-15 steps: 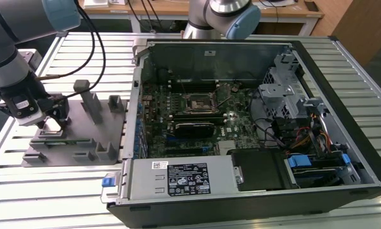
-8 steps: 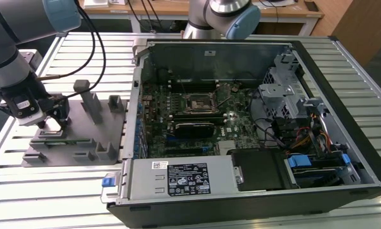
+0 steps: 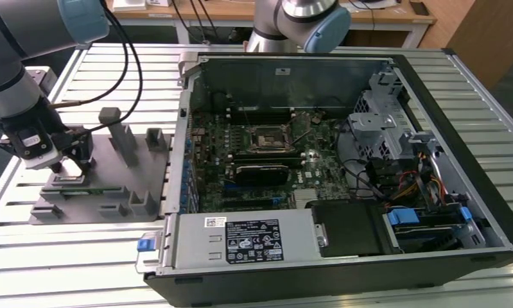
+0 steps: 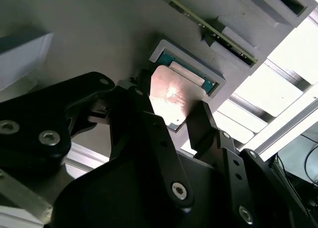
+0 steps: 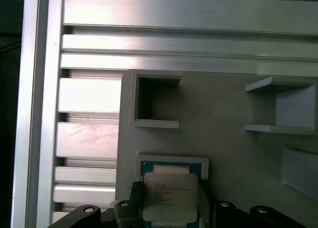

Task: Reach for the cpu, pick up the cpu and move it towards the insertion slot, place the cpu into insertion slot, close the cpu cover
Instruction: 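Pick up the cpu and move it towards the insertion slot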

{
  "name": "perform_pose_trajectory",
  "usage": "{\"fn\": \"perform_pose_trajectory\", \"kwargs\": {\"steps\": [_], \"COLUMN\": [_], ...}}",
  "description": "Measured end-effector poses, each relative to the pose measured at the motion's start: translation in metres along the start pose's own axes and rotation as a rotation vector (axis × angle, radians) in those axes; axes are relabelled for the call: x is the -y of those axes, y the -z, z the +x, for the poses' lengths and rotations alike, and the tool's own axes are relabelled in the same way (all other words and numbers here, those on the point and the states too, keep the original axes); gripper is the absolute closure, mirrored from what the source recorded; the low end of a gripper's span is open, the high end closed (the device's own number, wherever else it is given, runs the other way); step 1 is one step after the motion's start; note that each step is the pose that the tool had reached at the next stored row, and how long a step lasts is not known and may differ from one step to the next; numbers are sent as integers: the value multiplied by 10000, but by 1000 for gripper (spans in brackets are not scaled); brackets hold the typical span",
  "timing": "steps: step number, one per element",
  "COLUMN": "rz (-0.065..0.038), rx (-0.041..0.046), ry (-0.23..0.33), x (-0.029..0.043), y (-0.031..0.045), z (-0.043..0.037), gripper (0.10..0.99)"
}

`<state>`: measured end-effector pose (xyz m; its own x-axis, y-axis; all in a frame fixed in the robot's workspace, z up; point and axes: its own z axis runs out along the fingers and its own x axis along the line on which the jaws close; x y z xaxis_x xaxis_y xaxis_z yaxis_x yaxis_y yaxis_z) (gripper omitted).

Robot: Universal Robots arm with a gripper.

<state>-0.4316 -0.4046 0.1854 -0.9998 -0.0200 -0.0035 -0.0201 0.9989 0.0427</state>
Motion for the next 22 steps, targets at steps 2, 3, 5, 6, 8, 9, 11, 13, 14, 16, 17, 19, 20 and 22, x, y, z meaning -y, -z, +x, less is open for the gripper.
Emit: {"fn": "perform_pose_trajectory", "kwargs": {"steps": [2, 3, 5, 6, 8, 9, 11, 13, 14, 16, 17, 19, 20, 22], "rz": [0, 1, 2, 2, 1, 1, 2, 2, 2, 2, 2, 2, 2, 2], "rx": [-1, -3, -3, -3, -3, -2, -3, -4, -4, -4, -4, -3, -3, -3], "ry": [0, 0, 0, 0, 0, 0, 0, 0, 0, 0, 0, 0, 0, 0], "x": [-1, -1, -2, -2, -3, -3, -4, -4, -4, -5, -6, -7, -8, -10], "y": [21, 36, 53, 62, 77, 84, 94, 105, 112, 134, 149, 181, 201, 236], "z": [0, 0, 0, 0, 0, 0, 0, 0, 0, 0, 0, 0, -1, -1], "gripper": [553, 553, 553, 553, 553, 553, 553, 557, 557, 557, 557, 557, 557, 557]}}
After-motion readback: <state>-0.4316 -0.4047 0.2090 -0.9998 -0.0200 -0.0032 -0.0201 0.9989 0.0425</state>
